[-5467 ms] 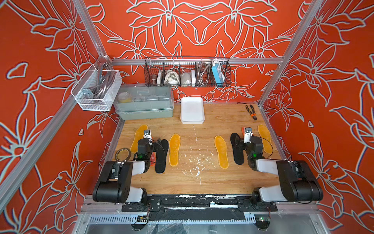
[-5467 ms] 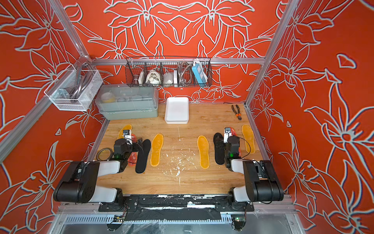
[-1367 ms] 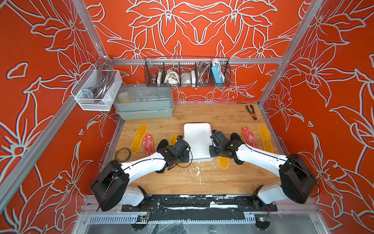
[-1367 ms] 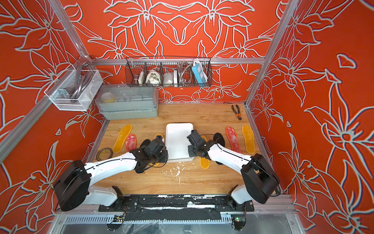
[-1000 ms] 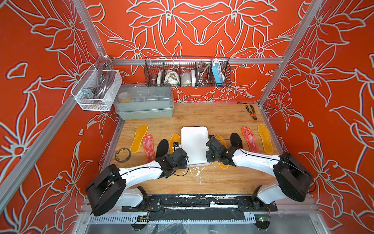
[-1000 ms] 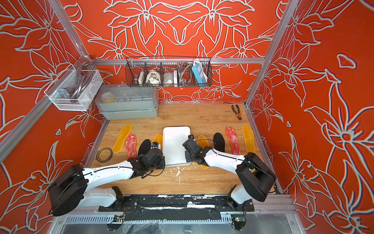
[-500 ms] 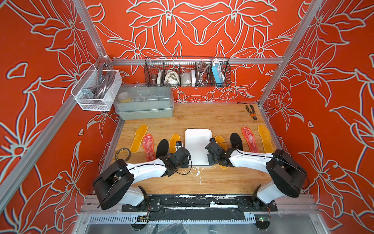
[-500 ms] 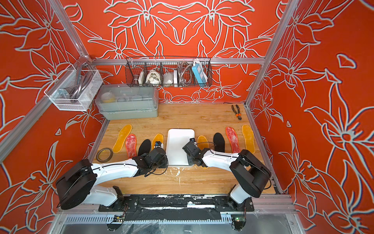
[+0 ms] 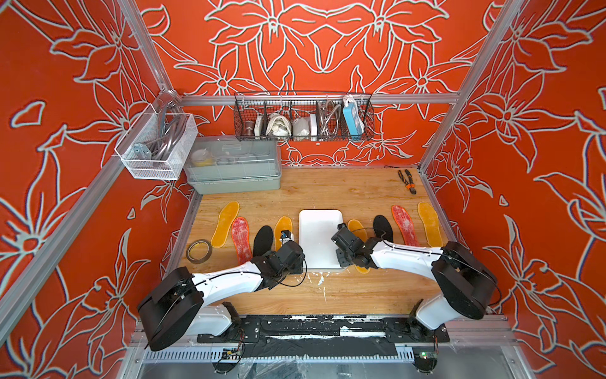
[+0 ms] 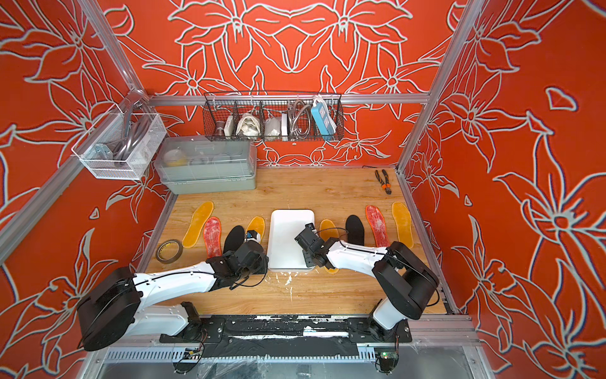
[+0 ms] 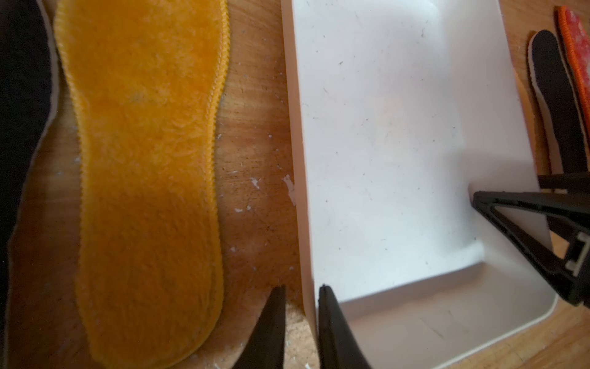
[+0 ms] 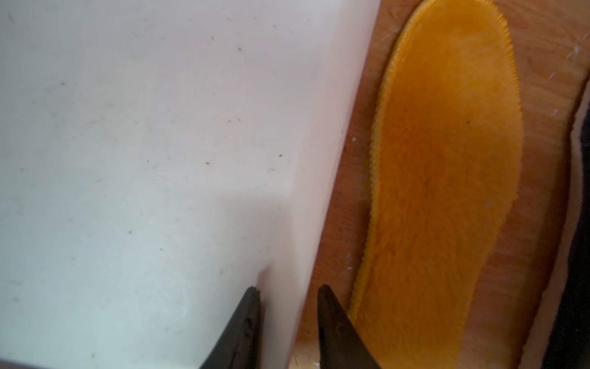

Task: Put the insoles into the storage box
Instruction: Place the storage box at the center of the board.

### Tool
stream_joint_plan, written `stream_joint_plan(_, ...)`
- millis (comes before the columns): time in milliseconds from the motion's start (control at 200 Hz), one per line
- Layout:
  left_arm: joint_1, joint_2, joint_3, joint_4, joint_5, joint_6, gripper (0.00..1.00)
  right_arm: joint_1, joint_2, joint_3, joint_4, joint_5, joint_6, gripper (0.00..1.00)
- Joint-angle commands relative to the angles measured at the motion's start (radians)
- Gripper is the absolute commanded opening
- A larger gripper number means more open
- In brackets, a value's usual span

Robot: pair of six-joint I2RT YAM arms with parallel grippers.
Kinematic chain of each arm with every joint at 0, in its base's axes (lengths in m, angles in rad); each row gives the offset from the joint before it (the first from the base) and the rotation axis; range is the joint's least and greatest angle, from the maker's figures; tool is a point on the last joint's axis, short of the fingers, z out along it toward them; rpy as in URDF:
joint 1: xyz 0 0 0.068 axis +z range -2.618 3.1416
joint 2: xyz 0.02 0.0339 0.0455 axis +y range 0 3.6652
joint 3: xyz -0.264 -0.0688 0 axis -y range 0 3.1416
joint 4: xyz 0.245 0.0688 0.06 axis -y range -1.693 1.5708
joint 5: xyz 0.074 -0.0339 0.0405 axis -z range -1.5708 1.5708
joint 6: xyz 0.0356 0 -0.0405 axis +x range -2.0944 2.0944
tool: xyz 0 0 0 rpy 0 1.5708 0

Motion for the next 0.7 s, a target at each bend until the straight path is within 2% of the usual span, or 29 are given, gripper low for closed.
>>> stream_joint_plan(0,-0.002,-0.009,-0.01,-0.059,-0.023,0.0,0.23,-0.006,0.012,0.04,-0.074,0.052,-0.024,0.37)
stream_joint_plan(240,-0.002,-0.091,0.003,-0.084,-0.007,0.034,0.25,-0.007,-0.056,0.089,-0.15,0.072,-0.069,0.47)
stream_joint_plan(350,0.007,-0.192,0.014,-0.133,-0.014,0.078,0.3,-0.008,-0.139,0.109,-0.197,0.095,-0.11,0.58)
stream_joint_plan(415,0.038,-0.26,0.017,-0.165,0.02,0.11,0.36,-0.01,-0.192,0.116,-0.226,0.105,-0.127,0.62)
stream_joint_plan(460,0.081,-0.313,0.021,-0.193,0.07,0.136,0.42,-0.011,-0.236,0.113,-0.231,0.101,-0.14,0.64)
stream_joint_plan(510,0.149,-0.359,0.021,-0.22,0.147,0.16,0.43,-0.011,-0.284,0.089,-0.204,0.081,-0.16,0.65)
stream_joint_plan(530,0.184,-0.372,0.019,-0.231,0.189,0.166,0.47,-0.011,-0.306,0.074,-0.184,0.069,-0.167,0.66)
stream_joint_plan(626,0.374,-0.406,-0.001,-0.257,0.383,0.19,0.48,-0.011,-0.4,-0.043,-0.018,-0.034,-0.214,0.69)
stream_joint_plan(696,0.476,-0.392,-0.022,-0.242,0.486,0.203,0.48,-0.012,-0.452,-0.126,0.094,-0.116,-0.247,0.7)
